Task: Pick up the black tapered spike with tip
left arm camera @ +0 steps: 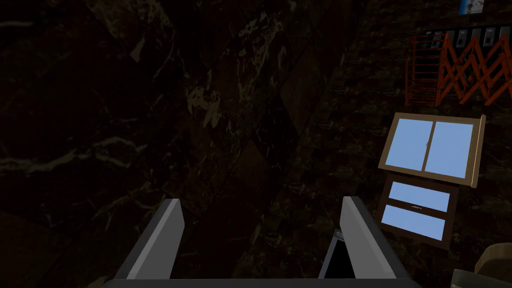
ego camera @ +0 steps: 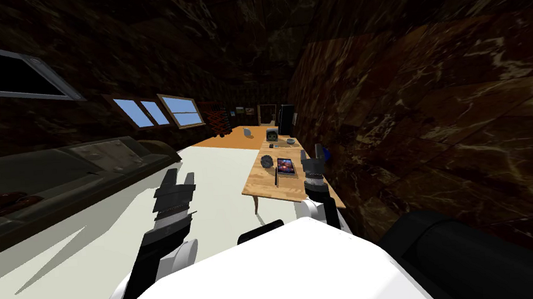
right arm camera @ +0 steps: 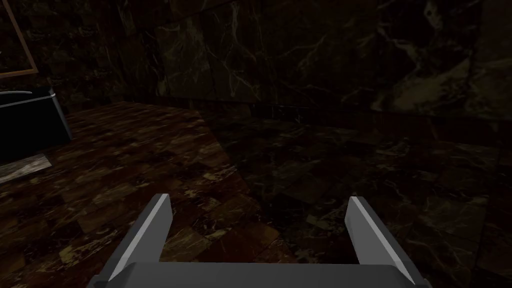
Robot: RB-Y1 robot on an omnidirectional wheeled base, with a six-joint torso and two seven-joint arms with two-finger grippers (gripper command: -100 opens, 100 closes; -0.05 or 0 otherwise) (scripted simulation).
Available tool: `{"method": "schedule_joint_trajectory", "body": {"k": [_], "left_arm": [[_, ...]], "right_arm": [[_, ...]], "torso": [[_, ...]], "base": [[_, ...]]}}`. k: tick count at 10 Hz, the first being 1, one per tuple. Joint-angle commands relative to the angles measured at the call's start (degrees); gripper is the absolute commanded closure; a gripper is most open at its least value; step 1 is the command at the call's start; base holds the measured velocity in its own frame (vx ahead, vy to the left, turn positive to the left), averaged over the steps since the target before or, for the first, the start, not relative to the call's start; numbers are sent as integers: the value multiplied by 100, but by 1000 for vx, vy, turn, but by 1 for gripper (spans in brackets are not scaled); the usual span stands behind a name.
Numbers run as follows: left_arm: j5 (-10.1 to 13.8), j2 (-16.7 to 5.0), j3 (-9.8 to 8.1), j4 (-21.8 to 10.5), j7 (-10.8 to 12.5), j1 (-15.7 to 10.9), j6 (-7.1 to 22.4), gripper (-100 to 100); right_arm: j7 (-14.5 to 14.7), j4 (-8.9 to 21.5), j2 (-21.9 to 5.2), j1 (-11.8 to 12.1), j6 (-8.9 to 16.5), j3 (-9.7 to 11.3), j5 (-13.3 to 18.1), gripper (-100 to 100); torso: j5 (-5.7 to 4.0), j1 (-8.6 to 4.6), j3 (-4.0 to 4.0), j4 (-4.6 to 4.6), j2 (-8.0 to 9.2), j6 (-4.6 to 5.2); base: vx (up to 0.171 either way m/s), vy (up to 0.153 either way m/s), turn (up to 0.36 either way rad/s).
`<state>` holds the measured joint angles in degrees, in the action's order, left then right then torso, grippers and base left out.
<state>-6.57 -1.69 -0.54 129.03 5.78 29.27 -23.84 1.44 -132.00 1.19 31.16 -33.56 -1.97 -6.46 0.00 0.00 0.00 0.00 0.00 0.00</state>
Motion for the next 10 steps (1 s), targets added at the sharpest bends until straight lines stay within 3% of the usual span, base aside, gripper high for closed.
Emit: {"method": "schedule_joint_trajectory", "body": {"k": [1,5,6,10], "left_arm": [[0,0,0,0,0,0,0,0],[0,1,1,0,0,-2,0,0],[0,1,1,0,0,-2,0,0],[0,0,0,0,0,-1,0,0]], "right_arm": [[65,39,-218,-21,2,60,40,-100],[460,324,-947,-141,15,410,275,-100],[460,324,-1005,-141,15,410,275,-100],[967,743,-1701,-289,24,836,556,-100]], "torso": [[0,0,0,0,0,0],[3,17,29,11,52,-2],[6,26,37,14,64,-1],[3,12,26,11,43,1]], "base": [[-30,2,50],[-131,42,104],[-113,42,33],[-107,37,129]]}}
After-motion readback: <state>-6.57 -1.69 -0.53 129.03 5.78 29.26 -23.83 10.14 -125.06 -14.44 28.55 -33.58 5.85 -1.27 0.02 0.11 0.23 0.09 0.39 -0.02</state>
